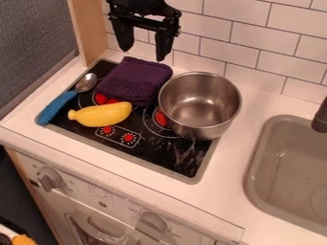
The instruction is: Place the silver bowl on top of the purple cloth
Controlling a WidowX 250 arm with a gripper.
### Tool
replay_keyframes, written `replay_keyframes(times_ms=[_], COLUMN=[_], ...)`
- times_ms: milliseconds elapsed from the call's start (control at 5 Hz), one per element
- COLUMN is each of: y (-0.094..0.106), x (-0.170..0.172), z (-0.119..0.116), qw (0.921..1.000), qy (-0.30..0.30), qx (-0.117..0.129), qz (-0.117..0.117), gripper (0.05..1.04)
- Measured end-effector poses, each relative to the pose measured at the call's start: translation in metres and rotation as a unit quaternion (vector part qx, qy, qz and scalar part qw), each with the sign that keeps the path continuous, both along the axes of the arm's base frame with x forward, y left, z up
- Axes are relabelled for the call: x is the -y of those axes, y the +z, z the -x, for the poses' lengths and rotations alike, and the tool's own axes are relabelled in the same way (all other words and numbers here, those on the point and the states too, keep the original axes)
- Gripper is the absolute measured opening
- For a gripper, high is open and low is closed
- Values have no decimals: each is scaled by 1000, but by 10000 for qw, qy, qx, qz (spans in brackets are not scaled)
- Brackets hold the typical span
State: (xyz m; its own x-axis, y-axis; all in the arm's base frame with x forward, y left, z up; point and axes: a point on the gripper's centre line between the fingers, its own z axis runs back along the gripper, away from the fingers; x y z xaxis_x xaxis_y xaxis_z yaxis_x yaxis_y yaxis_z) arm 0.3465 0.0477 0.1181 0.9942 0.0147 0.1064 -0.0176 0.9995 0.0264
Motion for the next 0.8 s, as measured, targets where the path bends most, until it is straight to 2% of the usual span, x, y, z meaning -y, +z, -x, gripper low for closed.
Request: replay_keyframes(times_ms=[200,400,600,800], y=[-10,-18,-21,-46], x=[2,8,18,32], z=[2,7,2,3], qw=[9998,9971,9966,9962], qy=[-61,-531,-649,-599], qx=[-152,-139,-91,-487], qz=[85,528,507,403], gripper=[1001,1001,1001,1001])
